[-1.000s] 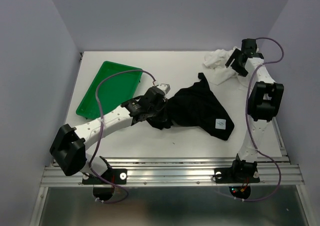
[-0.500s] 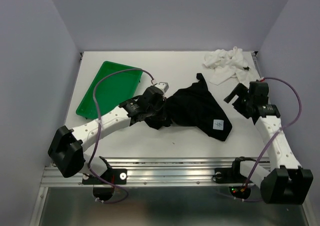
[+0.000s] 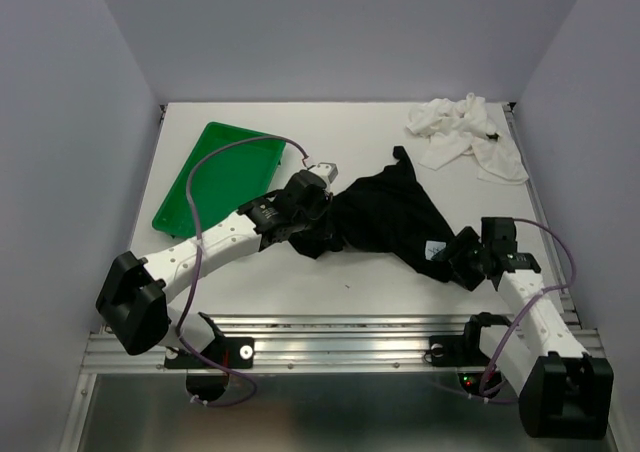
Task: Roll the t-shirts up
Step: Flatten out the T-shirt at the center of the board.
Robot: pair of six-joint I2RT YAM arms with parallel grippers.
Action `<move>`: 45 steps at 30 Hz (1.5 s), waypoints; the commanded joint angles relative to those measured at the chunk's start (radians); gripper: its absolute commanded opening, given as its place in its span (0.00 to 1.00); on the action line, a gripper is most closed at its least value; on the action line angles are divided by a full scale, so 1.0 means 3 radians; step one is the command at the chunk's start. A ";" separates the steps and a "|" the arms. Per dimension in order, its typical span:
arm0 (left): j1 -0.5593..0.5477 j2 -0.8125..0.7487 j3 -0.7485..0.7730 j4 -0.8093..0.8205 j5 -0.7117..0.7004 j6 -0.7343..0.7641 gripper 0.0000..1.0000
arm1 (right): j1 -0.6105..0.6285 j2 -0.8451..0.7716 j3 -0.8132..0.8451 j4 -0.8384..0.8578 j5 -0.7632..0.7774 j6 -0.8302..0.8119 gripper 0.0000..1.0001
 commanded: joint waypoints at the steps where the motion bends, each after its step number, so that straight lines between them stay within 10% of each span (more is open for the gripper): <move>1: 0.0016 -0.0110 0.0043 0.0143 -0.0034 0.0035 0.00 | -0.0018 0.0394 0.0008 0.0810 -0.0149 0.0061 0.66; 7: 0.0036 -0.0044 0.0232 0.0190 -0.0091 0.0070 0.00 | -0.0018 0.0846 0.0810 0.0908 0.0115 -0.0200 0.01; 18: 0.0848 0.0022 0.1995 -0.0275 -0.0198 0.0566 0.00 | -0.0018 0.1413 0.4101 0.0050 0.0586 -0.0553 0.01; 22: 0.0890 -0.0064 0.2477 -0.0444 -0.0234 0.0694 0.00 | -0.0018 0.1302 0.4533 -0.0155 0.0714 -0.0640 0.01; 35: 0.0895 -0.0923 0.1701 -0.0194 -0.0208 0.0551 0.00 | -0.0018 0.0688 0.4575 -0.0810 0.0704 -0.0921 0.01; 45: 0.0895 -0.0537 0.0862 0.0133 -0.0316 0.0490 0.00 | -0.0018 0.0779 0.3466 -0.0433 0.0628 -0.0992 0.01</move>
